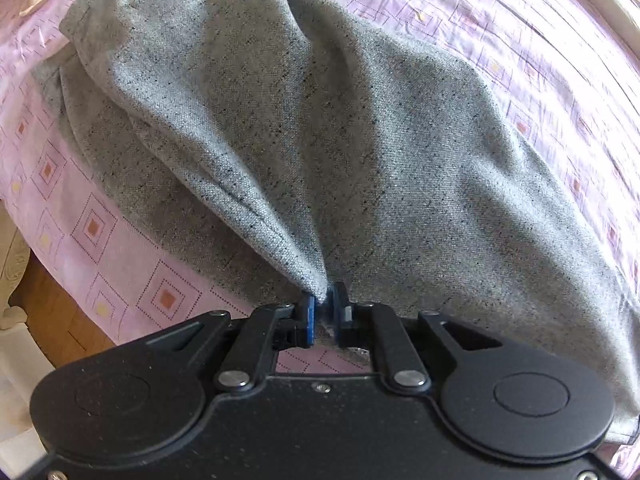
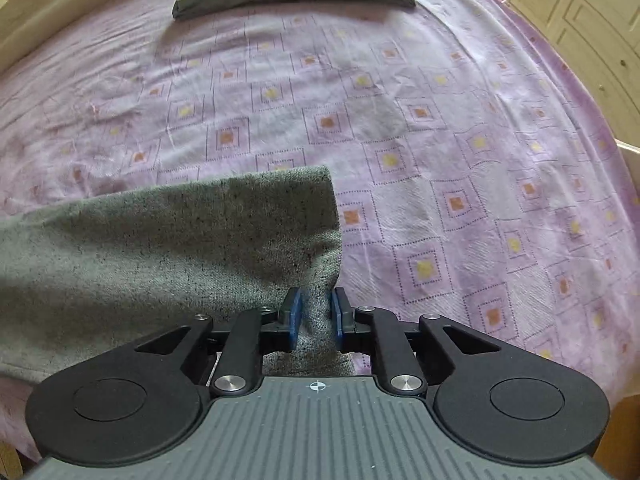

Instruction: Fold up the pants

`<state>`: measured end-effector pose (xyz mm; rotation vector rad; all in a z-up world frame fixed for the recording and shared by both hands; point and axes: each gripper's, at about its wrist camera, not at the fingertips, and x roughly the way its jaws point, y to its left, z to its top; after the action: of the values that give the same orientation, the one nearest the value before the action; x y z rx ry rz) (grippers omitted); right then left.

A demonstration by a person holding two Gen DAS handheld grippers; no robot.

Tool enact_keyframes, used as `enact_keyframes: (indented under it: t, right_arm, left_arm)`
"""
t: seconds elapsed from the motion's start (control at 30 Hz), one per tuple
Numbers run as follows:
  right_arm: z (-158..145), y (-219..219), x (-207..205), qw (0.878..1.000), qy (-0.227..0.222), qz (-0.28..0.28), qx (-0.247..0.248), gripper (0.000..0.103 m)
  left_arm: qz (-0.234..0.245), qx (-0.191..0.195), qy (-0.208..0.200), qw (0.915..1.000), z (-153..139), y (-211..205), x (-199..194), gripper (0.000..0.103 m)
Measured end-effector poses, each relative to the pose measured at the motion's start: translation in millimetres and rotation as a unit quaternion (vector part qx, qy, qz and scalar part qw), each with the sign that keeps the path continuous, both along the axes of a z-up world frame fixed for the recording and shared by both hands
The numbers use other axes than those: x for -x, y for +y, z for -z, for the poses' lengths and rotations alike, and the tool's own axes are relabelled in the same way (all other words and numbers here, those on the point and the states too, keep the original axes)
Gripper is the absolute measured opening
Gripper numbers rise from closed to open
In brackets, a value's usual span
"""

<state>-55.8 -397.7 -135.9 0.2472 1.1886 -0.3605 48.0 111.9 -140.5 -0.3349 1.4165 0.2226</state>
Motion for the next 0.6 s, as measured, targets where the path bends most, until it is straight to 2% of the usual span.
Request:
enact_keyframes:
  t: [0.07,0.17,0.3,0.43,0.6]
  right_arm:
    - [-8,-4,5,1.0,-0.015,0.019,0.005,0.024]
    - [-22,-6,10,0.998,-0.038,0.037,0.03,0.024]
    - [-41,3,12,0.995,-0.072,0.04,0.053,0.024]
    - [-56,27,5,0.994,-0.101,0.019,0.038,0.024]
    - [-61,88,-12,0.993,-0.111,-0.034,0.002,0.024]
  left_arm:
    - [0.008,-0.001,0.003,1.0,-2,3,2,0.022]
    - [0.02,-0.003,0.003,0.9998,-10,6,7,0.028]
    - [0.04,-0.015,0.002,0.9991,-30,20,27,0.028]
    - [0.046,-0.038,-0.022,0.998,-48,49,33,0.029]
    - [0.026,-0.056,-0.047,0.997,-64,109,18,0.043]
